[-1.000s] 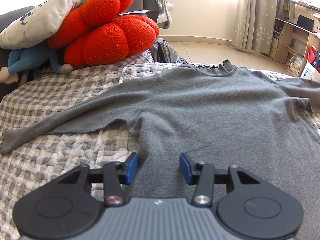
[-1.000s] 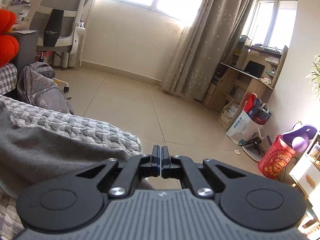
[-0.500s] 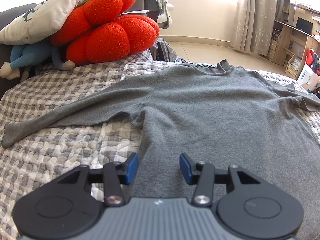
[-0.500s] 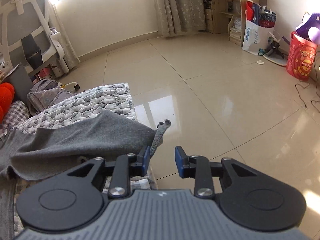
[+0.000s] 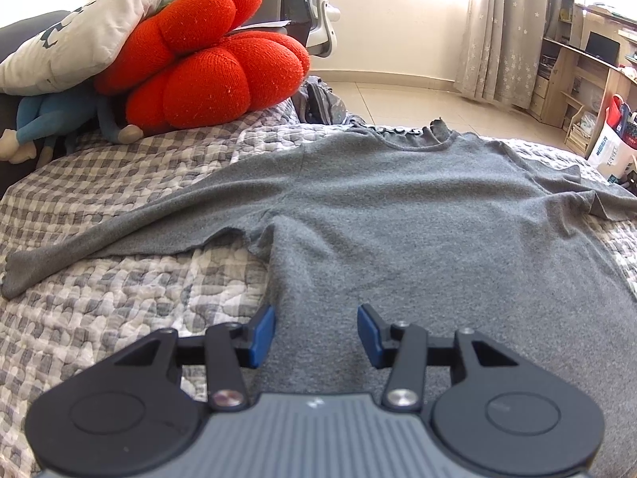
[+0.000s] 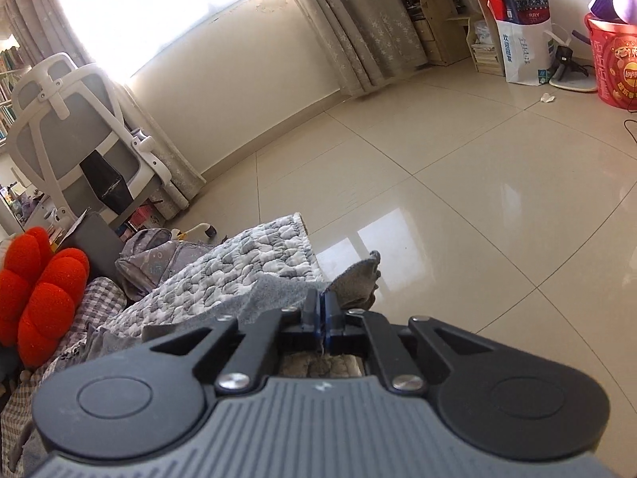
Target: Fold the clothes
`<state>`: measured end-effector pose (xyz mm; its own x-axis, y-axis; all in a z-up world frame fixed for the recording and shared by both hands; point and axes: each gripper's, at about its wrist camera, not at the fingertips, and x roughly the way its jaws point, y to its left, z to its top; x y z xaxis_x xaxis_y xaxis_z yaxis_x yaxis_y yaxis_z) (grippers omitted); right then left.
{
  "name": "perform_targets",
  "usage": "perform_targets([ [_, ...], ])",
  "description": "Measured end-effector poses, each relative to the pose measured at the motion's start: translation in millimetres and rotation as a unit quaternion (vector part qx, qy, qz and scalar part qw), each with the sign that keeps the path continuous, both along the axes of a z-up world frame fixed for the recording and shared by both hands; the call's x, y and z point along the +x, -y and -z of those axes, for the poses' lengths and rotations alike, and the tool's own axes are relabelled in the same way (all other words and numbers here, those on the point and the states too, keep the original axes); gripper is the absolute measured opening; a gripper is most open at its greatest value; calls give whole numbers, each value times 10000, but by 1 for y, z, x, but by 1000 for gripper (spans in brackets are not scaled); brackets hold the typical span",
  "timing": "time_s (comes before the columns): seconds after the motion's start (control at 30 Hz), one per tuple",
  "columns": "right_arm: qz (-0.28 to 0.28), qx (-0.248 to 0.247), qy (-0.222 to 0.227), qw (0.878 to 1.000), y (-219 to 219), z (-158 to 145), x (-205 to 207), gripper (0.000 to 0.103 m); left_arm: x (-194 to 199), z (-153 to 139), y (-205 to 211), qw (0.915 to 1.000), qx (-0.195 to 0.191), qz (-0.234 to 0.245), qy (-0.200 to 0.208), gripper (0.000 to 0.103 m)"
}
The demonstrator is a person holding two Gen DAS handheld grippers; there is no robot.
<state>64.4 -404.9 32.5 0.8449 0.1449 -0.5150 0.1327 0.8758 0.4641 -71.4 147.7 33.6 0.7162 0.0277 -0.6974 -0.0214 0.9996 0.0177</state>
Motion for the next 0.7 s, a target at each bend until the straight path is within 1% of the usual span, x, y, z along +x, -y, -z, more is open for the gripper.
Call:
perform_targets([
  [0.03,14,-61,77,10000,-1,-6,3,4,2,0,0,10000,-17,-2,-20,47],
  [0.13,-28,-378,17,9993,-15,-26,20,4,5,-3,4,10000,-24,-42,6,47],
  [0.2,-24,-361,308,9989,-19,-39,15,4,3,-6,6,10000,-56,10,70,47],
  [0.27,31,-695,763,9947,-27,-50,5,4,1,-8,6,9999,-59,26,108,47],
  [0.3,62,-893,1019,9908,-31,-56,-1,4,1,-8,5,9999,-49,23,101,47],
  [0.4,-10,-1337,1587,9782,-43,-71,-24,3,1,-6,3,10000,-58,24,75,47],
  [0.43,-1,-1352,1479,9797,-45,-70,-29,3,1,-5,3,10000,-71,23,63,47],
  [0.5,72,-1301,1000,9864,-41,-56,-35,3,0,-4,2,9999,-109,12,59,47],
  [0.53,159,-1299,678,9891,-36,-40,-35,3,-1,-4,1,9999,-126,8,64,47],
  [0.6,402,-1341,170,9900,-27,-12,-29,4,-4,-5,0,9998,-156,17,77,47],
  [0.63,411,-1151,-42,9925,-22,-1,-26,6,-6,-5,-1,9999,-147,30,70,48],
  [0.67,296,-828,-139,9960,-18,8,-24,11,-7,-5,-1,9999,-127,41,55,48],
  [0.7,184,-512,-230,9983,-14,16,-22,11,-9,-5,-1,9999,-107,52,41,48],
])
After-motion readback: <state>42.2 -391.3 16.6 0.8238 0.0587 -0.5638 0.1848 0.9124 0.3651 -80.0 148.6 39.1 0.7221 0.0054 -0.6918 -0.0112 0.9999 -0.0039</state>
